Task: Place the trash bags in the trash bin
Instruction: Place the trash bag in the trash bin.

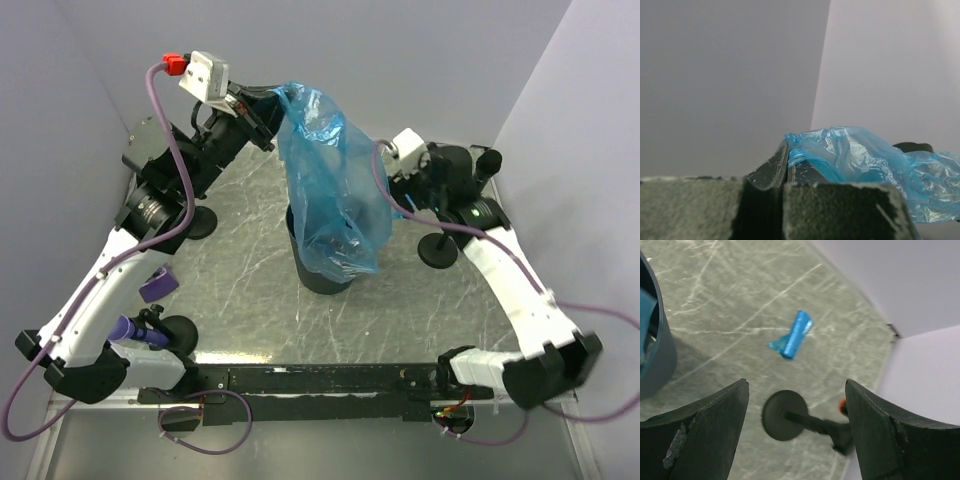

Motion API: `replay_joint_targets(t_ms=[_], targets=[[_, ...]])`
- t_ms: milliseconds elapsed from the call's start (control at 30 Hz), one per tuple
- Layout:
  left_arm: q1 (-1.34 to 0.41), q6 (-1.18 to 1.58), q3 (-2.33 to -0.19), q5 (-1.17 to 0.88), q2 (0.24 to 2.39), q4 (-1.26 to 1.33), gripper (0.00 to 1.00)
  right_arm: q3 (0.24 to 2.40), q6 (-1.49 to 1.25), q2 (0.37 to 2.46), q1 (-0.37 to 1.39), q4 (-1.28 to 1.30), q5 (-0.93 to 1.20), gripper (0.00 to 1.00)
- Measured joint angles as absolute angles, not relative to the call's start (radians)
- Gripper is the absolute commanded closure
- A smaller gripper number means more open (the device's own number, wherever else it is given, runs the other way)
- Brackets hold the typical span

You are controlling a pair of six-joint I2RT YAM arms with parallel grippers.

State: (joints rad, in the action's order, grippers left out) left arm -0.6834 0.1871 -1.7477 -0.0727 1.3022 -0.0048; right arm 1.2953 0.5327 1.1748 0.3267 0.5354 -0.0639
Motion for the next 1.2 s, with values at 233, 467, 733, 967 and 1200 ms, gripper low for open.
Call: replay_joint_targets(t_ms=[233,467,733,967,1200], targets=[[-0.667,0.103,-1.681,-0.038,1.262,-0.035,0.99,1.404,0.437,1.339,0.330,0.543,0.079,0.20],[-0.647,0.016,-1.599,-0.002,1.273,-0.059,0.99,1.492,0.344,1.360,0.351,0.557,0.176,0.15],[-0.638,0.026,-1.574,-0.005,1.369,-0.064,0.99,1.672,0.268,1.372,0.223,0.696,0.113,0.15],[-0.638,0.084,-1.547,-0.038,1.457,-0.039,0.99,1.672,0.266,1.165,0.221,0.781,0.279,0.14],[-0.638,0.095,-1.523,-0.039,1.465,-0.009,0.99,1.655,0.262,1.035,0.330,0.830,0.425,0.11]])
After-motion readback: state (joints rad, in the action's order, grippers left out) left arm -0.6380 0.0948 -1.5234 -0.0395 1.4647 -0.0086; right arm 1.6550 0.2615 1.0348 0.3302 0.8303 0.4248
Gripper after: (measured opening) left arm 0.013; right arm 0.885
